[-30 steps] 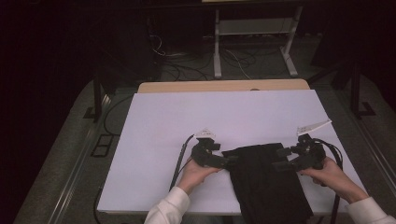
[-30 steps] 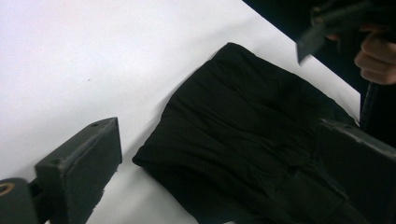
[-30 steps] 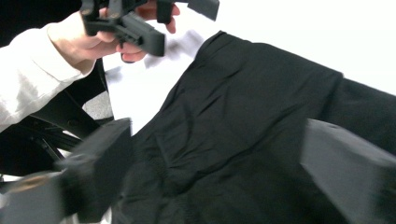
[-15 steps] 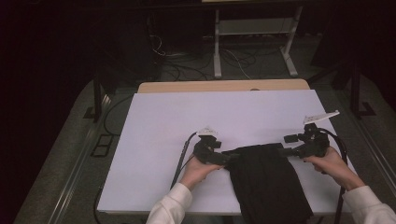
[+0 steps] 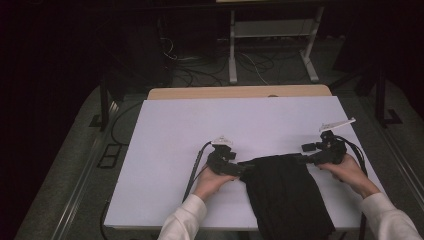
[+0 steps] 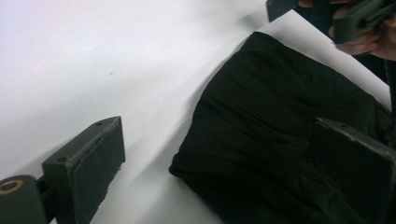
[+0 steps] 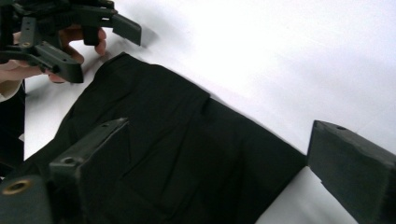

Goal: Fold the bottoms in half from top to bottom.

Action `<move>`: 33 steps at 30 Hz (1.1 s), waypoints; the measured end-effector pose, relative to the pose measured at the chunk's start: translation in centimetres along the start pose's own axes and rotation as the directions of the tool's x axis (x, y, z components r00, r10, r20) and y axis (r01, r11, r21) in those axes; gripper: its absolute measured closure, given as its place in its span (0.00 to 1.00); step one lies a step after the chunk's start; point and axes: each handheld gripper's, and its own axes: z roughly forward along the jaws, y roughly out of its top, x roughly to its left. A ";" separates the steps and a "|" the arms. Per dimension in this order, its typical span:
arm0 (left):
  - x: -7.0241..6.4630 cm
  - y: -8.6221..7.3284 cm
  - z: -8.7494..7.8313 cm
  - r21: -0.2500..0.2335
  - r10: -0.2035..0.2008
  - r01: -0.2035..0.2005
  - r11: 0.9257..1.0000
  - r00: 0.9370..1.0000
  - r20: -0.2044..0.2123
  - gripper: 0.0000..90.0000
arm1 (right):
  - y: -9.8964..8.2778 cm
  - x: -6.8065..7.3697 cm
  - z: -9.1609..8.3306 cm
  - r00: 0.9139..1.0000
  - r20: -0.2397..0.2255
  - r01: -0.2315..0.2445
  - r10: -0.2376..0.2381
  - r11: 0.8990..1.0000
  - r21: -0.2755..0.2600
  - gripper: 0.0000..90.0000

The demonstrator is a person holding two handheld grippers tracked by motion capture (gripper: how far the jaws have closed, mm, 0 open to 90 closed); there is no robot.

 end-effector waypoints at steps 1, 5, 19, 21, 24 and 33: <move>-0.1 0.0 0.1 -0.001 -0.001 0.001 1.000 1.000 0.010 0.06 | 0.0 -0.2 0.0 1.000 0.003 -0.001 0.001 1.000 0.001 0.10; -0.2 0.0 0.3 -0.006 0.000 0.000 1.000 1.000 0.030 0.14 | -0.3 -1.0 0.1 1.000 0.018 -0.011 0.011 1.000 0.000 0.15; 0.1 -0.4 1.0 0.057 -0.035 0.031 0.998 0.997 0.062 0.60 | -0.6 -2.0 1.0 1.000 -0.020 0.013 -0.012 0.997 0.078 0.58; 0.2 -0.4 0.9 0.050 -0.045 0.042 0.998 0.997 0.070 0.74 | -0.7 -1.9 1.2 0.999 -0.051 0.019 -0.014 0.995 0.101 0.71; 0.3 -0.3 0.9 0.049 -0.033 0.030 0.998 0.997 0.070 0.91 | -0.7 -1.8 1.5 0.998 -0.058 0.013 -0.006 0.992 0.128 0.90; 0.4 0.0 0.0 0.015 0.000 -0.001 1.000 0.999 0.032 0.94 | -0.4 -1.7 1.3 0.996 -0.040 -0.071 0.074 0.993 0.089 0.93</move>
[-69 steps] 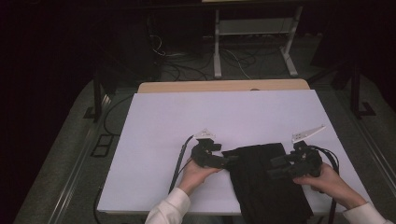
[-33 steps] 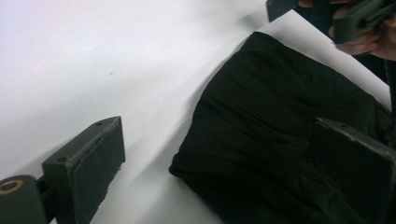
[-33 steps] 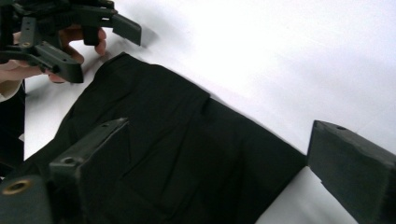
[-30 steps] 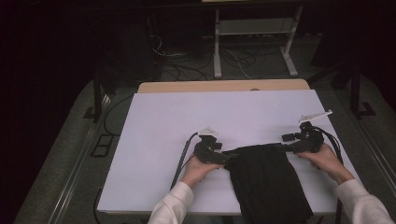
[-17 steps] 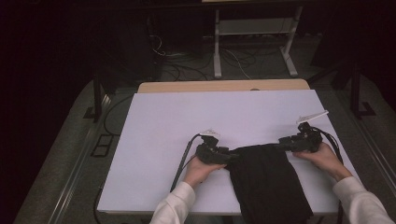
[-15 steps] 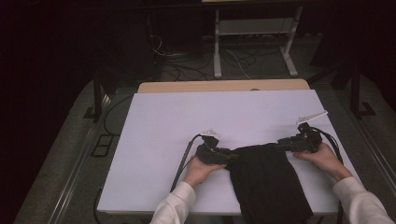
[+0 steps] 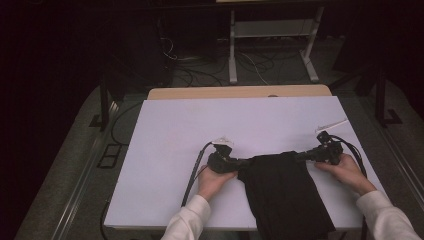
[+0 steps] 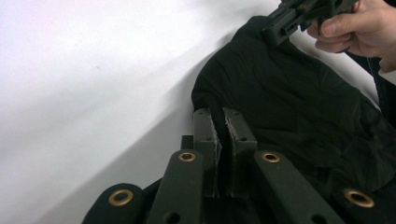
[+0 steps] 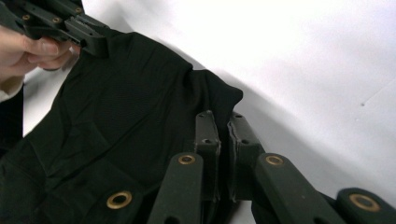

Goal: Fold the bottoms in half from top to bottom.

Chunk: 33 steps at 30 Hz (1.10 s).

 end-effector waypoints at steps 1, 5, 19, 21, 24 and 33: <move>0.0 0.1 -0.2 -0.003 0.002 -0.002 1.000 1.000 -0.004 0.94 | 0.1 0.1 0.0 1.000 0.002 -0.006 0.006 1.000 0.000 0.93; 0.1 0.4 -1.0 0.001 0.014 -0.014 1.000 1.000 -0.016 0.94 | 0.5 0.7 0.3 1.000 0.010 -0.009 0.009 1.000 -0.011 0.93; 1.5 1.3 -4.1 -0.001 0.042 -0.042 0.999 0.997 -0.061 0.94 | 2.5 3.3 1.9 1.000 0.017 -0.008 0.009 0.999 -0.054 0.93; 1.7 1.3 -4.4 -0.003 0.059 -0.059 0.998 0.996 -0.064 0.94 | 2.7 3.4 2.1 1.000 0.016 -0.005 0.006 0.999 -0.054 0.93; 2.1 1.4 -4.7 0.005 0.067 -0.067 0.998 0.995 -0.075 0.94 | 3.0 3.7 2.5 1.000 0.013 -0.002 0.003 0.998 -0.064 0.93; 3.0 2.6 -6.1 0.013 0.083 -0.082 0.997 0.992 -0.096 0.94 | 3.9 4.1 3.1 1.000 0.021 -0.001 0.003 0.996 -0.088 0.93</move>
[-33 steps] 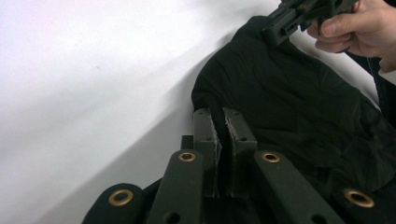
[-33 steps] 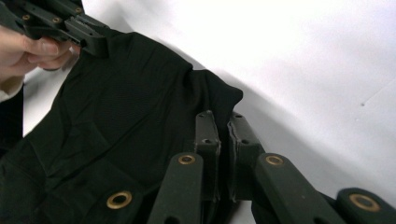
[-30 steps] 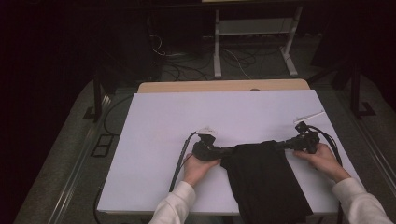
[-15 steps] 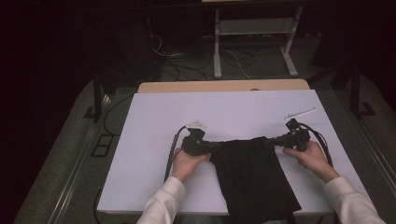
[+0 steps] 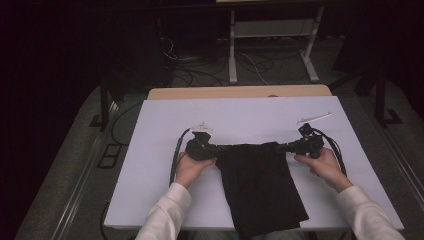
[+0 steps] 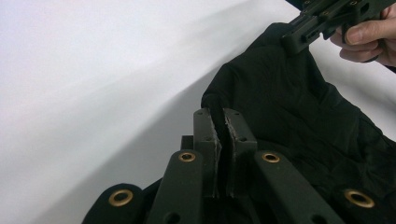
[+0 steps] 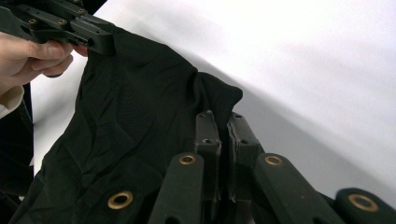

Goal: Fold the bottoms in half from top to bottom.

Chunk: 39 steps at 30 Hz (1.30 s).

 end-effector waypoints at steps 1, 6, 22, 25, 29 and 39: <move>0.1 0.2 -0.1 0.005 0.006 -0.006 1.000 1.000 -0.003 0.94 | 0.2 0.1 0.2 1.000 -0.002 0.000 0.000 1.000 -0.003 0.93; 1.1 1.4 -0.6 0.010 0.057 -0.057 0.998 0.998 -0.025 0.94 | 0.9 0.4 0.9 1.000 0.013 0.000 0.001 1.000 -0.019 0.93; 4.1 3.7 0.2 0.023 0.036 -0.035 0.999 0.998 -0.057 0.94 | 3.1 -0.5 2.4 0.997 0.078 -0.007 0.010 0.999 -0.042 0.93; 4.7 3.9 0.3 0.016 0.023 -0.022 1.000 0.998 -0.063 0.94 | 3.6 -0.8 2.5 0.996 0.085 -0.008 0.012 0.999 -0.050 0.93; 5.4 3.8 0.6 0.019 0.018 -0.017 1.000 0.997 -0.072 0.94 | 4.1 -1.1 2.7 0.996 0.088 -0.014 0.019 0.998 -0.061 0.93; 7.1 4.2 1.0 -0.032 -0.016 0.014 0.999 0.998 -0.068 0.94 | 5.0 -2.0 3.6 0.994 0.105 -0.027 0.035 0.997 -0.074 0.93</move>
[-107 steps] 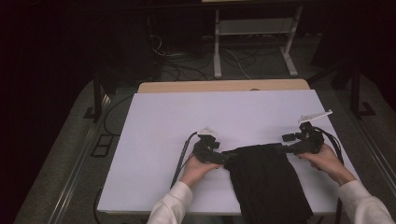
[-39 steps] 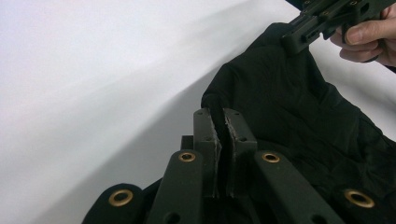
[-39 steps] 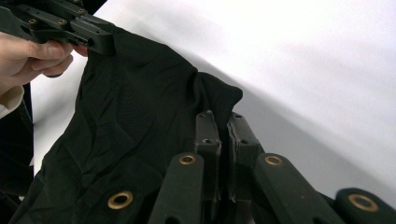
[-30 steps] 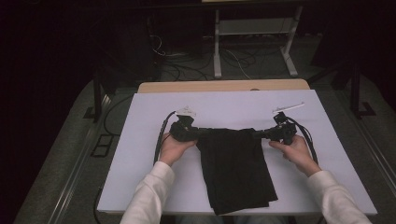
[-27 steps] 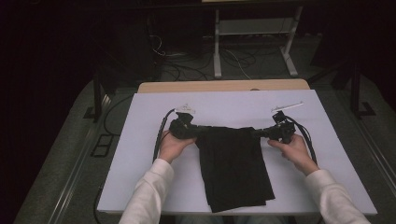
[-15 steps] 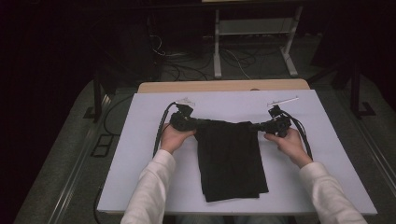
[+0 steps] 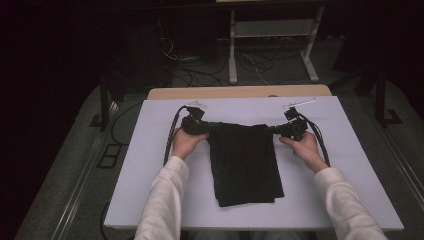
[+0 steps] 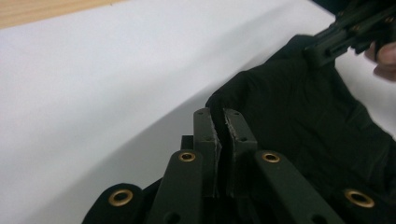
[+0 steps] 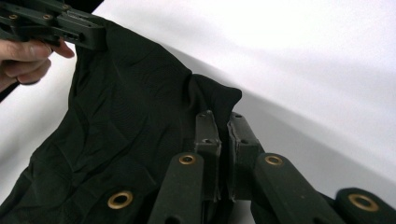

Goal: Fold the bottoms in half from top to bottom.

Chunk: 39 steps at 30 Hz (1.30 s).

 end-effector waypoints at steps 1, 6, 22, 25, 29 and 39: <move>0.2 0.0 0.1 -0.005 -0.001 0.001 1.000 1.000 0.001 0.94 | 0.1 -0.1 0.0 1.000 0.000 -0.001 0.001 1.000 -0.004 0.93; 0.9 0.6 0.7 -0.025 -0.003 0.003 1.000 1.000 -0.002 0.94 | 0.8 -0.6 0.2 1.000 0.010 -0.004 0.005 1.000 -0.025 0.93; 2.4 1.5 2.0 -0.002 0.009 -0.009 1.000 0.999 -0.034 0.93 | 1.2 -2.8 1.5 0.999 0.020 -0.029 0.031 0.997 -0.065 0.92; 2.6 1.4 2.2 0.004 0.005 -0.005 1.000 0.999 -0.041 0.93 | 1.1 -3.0 1.8 0.999 0.011 -0.046 0.047 0.997 -0.069 0.92; 2.8 1.2 2.6 0.006 -0.012 0.012 1.000 0.999 -0.053 0.93 | 1.0 -3.0 2.3 0.998 0.012 -0.054 0.055 0.996 -0.065 0.91; 1.1 1.4 1.6 -0.007 -0.013 0.012 1.000 0.984 -0.180 0.54 | 0.8 -2.4 1.1 0.997 0.065 -0.032 0.039 0.993 -0.117 0.61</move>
